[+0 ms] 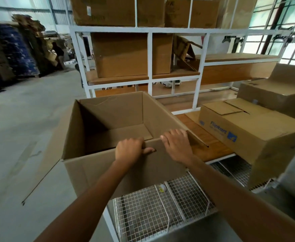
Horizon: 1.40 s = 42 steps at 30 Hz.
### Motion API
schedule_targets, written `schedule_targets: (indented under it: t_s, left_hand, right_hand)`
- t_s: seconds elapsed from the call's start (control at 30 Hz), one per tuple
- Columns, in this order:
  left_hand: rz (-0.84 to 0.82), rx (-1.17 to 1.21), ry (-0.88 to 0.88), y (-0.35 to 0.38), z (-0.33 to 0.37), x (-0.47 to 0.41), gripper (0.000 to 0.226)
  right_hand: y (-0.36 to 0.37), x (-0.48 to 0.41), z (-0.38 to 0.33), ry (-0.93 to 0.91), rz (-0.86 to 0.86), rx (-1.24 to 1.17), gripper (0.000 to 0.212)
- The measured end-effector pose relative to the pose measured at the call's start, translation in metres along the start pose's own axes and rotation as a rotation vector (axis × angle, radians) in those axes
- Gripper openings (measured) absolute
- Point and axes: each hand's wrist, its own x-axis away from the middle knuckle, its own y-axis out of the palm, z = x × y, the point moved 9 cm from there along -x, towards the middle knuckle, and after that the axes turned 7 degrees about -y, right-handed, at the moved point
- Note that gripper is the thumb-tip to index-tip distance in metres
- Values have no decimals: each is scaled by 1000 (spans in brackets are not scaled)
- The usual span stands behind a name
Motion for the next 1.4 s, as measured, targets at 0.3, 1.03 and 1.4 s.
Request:
schedule_targets:
  t_s: [0.3,1.03,1.4]
  left_hand:
    - [-138,153,31,4,10,-3,52]
    - [-56,1175,64,33,369,-154,15]
    - [-307,1334,-376,128,484,-204,26]
  right_hand:
    - [-15,8,38,203,-84,5,53]
    - [-62,109,422,597,-28,-310,43]
    - [-33,173,541,643,-345,-232,50]
